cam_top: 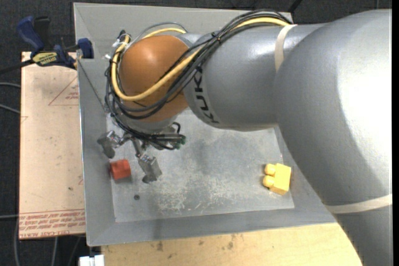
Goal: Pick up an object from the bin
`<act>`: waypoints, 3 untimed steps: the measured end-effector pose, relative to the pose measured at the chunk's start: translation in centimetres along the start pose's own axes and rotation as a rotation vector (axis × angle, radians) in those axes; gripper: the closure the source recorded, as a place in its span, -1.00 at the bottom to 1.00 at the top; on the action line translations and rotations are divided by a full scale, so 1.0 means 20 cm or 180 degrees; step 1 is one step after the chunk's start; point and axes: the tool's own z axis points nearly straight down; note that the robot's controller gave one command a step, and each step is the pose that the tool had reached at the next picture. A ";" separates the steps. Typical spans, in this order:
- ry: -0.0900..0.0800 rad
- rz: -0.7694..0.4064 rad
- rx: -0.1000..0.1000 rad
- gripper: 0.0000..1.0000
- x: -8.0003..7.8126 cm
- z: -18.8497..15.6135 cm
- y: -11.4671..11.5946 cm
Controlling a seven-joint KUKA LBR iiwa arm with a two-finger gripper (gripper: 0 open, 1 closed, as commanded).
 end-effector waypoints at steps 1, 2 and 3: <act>0.0017 -0.0619 0.0029 -1.00 0.07 0.26 0.01; -0.0011 -0.0626 0.0017 1.00 0.05 0.26 0.02; -0.0041 -0.0717 0.0037 1.00 0.08 -0.58 0.07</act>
Offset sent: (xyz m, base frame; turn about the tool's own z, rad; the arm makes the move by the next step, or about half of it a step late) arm -0.0112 -0.0052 -0.0506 -0.2009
